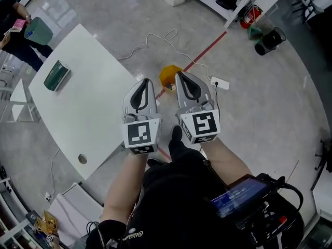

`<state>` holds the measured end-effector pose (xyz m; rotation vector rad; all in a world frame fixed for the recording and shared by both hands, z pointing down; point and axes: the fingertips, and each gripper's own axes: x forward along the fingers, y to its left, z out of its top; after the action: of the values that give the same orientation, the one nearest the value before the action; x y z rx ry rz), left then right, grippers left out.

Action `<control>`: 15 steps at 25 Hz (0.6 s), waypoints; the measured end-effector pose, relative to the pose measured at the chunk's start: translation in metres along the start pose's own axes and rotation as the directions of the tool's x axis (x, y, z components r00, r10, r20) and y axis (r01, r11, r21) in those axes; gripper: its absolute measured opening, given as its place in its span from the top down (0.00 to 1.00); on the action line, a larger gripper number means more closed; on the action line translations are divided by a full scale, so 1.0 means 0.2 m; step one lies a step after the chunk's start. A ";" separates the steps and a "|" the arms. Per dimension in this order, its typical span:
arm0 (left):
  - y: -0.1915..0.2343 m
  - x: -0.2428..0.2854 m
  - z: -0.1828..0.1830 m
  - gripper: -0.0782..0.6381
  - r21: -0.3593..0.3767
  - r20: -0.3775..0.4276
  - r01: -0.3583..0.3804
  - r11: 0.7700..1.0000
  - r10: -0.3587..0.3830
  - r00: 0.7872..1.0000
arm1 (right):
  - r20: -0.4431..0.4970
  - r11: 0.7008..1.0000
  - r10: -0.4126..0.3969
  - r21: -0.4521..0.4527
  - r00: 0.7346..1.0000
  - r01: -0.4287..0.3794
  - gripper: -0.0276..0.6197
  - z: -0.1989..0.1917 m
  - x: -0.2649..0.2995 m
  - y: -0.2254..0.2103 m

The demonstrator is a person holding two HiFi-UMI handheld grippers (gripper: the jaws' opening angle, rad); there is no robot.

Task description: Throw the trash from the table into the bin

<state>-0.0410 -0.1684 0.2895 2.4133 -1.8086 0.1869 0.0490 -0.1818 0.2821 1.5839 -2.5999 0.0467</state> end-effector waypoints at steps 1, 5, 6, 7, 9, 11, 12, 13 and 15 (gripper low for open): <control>0.00 -0.03 0.02 0.88 -0.005 0.005 0.002 1.000 -0.002 1.000 | 0.008 1.000 0.001 -0.003 1.000 -0.001 0.96 0.03 -0.02 0.03; -0.01 -0.12 0.07 0.88 -0.038 0.032 0.022 0.999 -0.021 0.999 | 0.030 1.000 0.007 -0.016 1.000 -0.006 0.96 0.08 -0.08 0.12; 0.00 -0.13 0.06 0.88 -0.036 0.036 0.024 0.999 -0.022 0.999 | 0.033 1.000 0.009 -0.020 0.999 -0.008 0.96 0.07 -0.09 0.14; 0.00 -0.14 0.06 0.88 -0.033 0.040 0.025 0.999 -0.023 0.999 | 0.035 1.000 0.010 -0.022 0.999 -0.009 0.96 0.07 -0.09 0.16; 0.02 -0.17 0.06 0.88 -0.026 0.044 0.023 0.999 -0.022 0.999 | 0.036 1.000 0.011 -0.023 0.999 -0.010 0.96 0.07 -0.10 0.19; 0.02 -0.20 0.08 0.88 -0.022 0.048 0.018 1.000 -0.017 0.999 | 0.041 1.000 0.015 -0.025 0.999 -0.014 0.96 0.10 -0.12 0.21; 0.02 -0.22 0.10 0.88 -0.020 0.050 0.015 1.000 -0.014 0.999 | 0.046 0.999 0.019 -0.027 0.999 -0.018 0.96 0.12 -0.14 0.22; 0.01 -0.24 0.12 0.88 -0.018 0.052 0.012 1.000 -0.011 0.999 | 0.050 0.999 0.023 -0.028 0.998 -0.022 0.96 0.14 -0.16 0.23; 0.00 -0.28 0.15 0.88 -0.015 0.054 0.007 1.000 -0.006 0.999 | 0.055 0.999 0.031 -0.027 0.998 -0.030 0.96 0.17 -0.20 0.25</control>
<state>-0.0548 -0.1208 0.2499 2.4368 -1.8174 0.1082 0.0211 -0.1261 0.2450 1.5589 -2.6551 -0.0291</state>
